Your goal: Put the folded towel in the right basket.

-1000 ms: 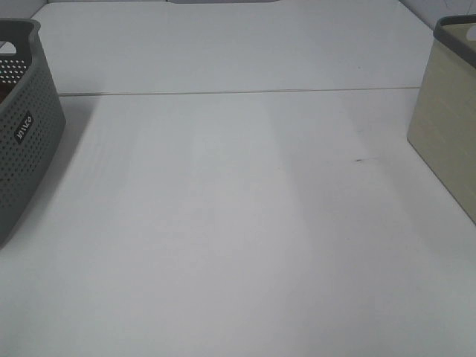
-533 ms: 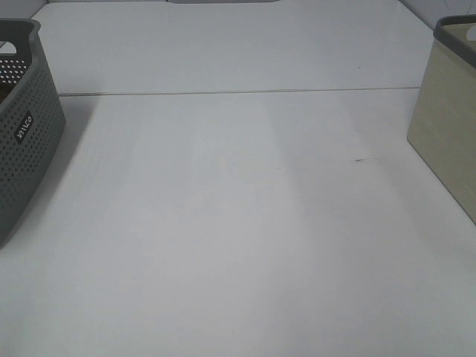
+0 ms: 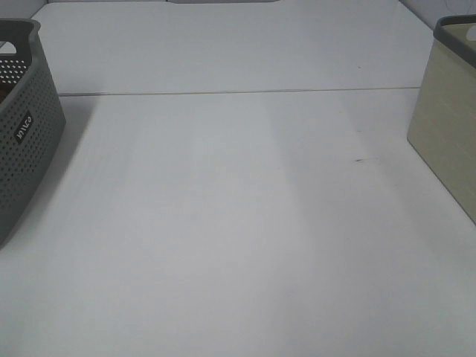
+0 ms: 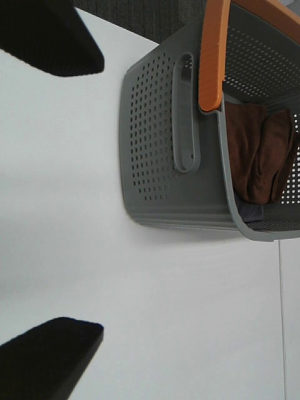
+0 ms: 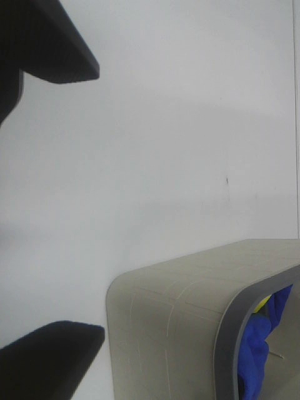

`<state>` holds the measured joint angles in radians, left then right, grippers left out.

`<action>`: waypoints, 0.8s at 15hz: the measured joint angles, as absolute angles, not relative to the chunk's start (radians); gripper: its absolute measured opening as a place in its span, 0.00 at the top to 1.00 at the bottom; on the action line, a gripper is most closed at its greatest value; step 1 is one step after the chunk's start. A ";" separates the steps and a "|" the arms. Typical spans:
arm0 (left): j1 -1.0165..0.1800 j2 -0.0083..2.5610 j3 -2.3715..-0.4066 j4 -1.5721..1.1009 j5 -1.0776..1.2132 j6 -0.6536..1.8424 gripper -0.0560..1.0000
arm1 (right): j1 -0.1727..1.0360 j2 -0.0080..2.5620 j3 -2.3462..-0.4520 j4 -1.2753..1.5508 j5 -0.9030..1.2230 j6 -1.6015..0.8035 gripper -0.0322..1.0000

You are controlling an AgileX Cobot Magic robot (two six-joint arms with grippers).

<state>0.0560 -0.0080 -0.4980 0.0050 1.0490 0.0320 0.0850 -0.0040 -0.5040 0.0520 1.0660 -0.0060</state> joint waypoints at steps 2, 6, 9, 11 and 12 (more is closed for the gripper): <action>0.056 -0.008 -0.498 0.005 1.049 0.032 0.03 | 0.085 -0.004 -0.504 0.053 1.066 -0.006 0.02; 0.056 -0.008 -0.498 0.005 1.049 0.032 0.03 | 0.085 -0.004 -0.504 0.053 1.066 -0.006 0.02; 0.056 -0.008 -0.498 0.005 1.049 0.032 0.03 | 0.085 -0.004 -0.504 0.053 1.066 -0.006 0.02; 0.056 -0.008 -0.498 0.005 1.049 0.032 0.03 | 0.085 -0.004 -0.504 0.053 1.066 -0.006 0.02; 0.056 -0.008 -0.498 0.005 1.049 0.032 0.03 | 0.085 -0.004 -0.504 0.053 1.066 -0.006 0.02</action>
<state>0.0560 -0.0080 -0.4980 0.0050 1.0490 0.0320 0.0850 -0.0040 -0.5040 0.0530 1.0660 -0.0060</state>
